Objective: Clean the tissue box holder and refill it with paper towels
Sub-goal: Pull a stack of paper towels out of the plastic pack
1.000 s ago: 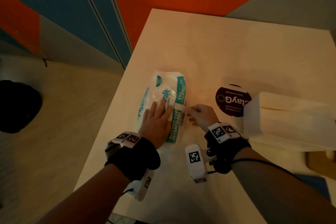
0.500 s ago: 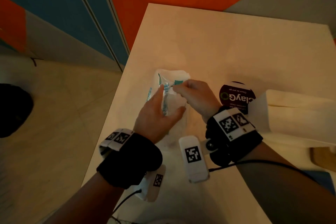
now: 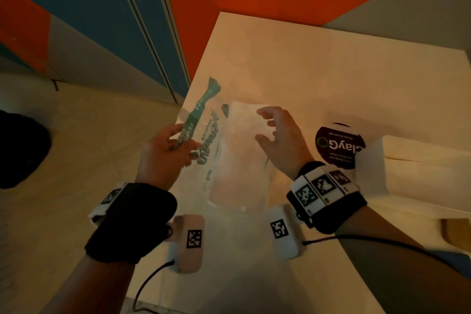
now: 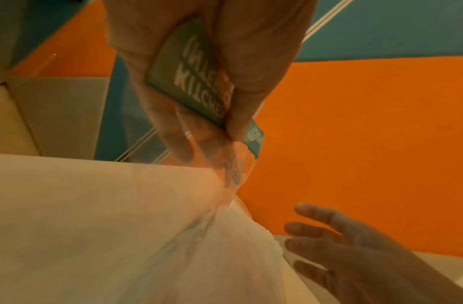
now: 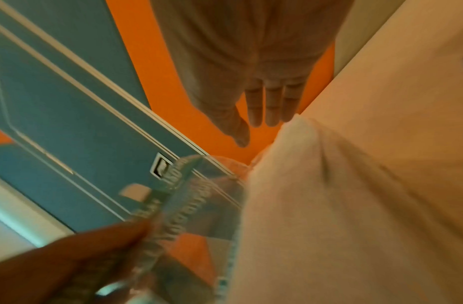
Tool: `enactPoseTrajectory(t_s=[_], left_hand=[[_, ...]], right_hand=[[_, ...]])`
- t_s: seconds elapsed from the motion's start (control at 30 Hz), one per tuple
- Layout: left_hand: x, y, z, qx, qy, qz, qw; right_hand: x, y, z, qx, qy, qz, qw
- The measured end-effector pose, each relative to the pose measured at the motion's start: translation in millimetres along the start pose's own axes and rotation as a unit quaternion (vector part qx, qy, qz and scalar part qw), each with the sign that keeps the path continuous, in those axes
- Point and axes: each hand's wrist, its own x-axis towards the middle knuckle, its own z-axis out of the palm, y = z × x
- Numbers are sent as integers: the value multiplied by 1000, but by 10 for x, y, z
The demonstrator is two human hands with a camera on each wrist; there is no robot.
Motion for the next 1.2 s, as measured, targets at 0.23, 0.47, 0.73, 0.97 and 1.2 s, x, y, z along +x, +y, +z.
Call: enactPoseTrajectory(t_s=[0.23,0.47,0.73,0.97,1.2], left_hand=[[-197,-68,72,2,-28,58,998],[-508,-412,49,-90,-6,-8,996],[-308,-752,-46,-357,-20,-271,894],[-247,-856,-74,-168,26,-309,936],[-283,-292,37,149,-48,253,955]], right_hand=[[693,59,28,-141,-102,-2,985],[1231,-120,180,-105,-228,-29,968],[1375,14,281,-77,-183,6,980],[1367,-16,231,-79,-123,15,989],[532,-121,-354,-152,-80,-61,983]])
